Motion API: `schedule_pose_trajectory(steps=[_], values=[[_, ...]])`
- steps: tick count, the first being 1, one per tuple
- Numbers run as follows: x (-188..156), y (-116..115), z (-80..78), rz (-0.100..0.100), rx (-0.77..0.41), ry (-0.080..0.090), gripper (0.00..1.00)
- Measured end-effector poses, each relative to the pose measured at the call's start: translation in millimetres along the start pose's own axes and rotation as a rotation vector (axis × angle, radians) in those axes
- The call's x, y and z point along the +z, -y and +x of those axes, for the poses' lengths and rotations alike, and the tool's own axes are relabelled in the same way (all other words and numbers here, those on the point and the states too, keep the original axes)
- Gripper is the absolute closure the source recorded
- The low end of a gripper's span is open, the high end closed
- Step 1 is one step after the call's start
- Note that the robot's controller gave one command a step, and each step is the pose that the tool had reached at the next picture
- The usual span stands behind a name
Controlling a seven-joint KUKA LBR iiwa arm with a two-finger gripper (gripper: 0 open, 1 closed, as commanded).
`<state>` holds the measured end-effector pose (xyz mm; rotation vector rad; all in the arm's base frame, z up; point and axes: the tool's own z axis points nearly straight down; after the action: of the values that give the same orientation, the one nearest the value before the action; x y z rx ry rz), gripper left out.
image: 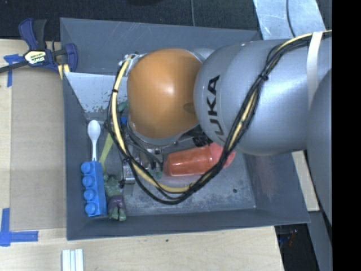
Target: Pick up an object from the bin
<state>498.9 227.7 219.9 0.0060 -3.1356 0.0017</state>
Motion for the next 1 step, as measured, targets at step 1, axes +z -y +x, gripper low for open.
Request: schedule_pose_trajectory(steps=[1], values=[[-4.8, 1.4, -2.1, -0.002, 0.004, 0.008, 0.0]])
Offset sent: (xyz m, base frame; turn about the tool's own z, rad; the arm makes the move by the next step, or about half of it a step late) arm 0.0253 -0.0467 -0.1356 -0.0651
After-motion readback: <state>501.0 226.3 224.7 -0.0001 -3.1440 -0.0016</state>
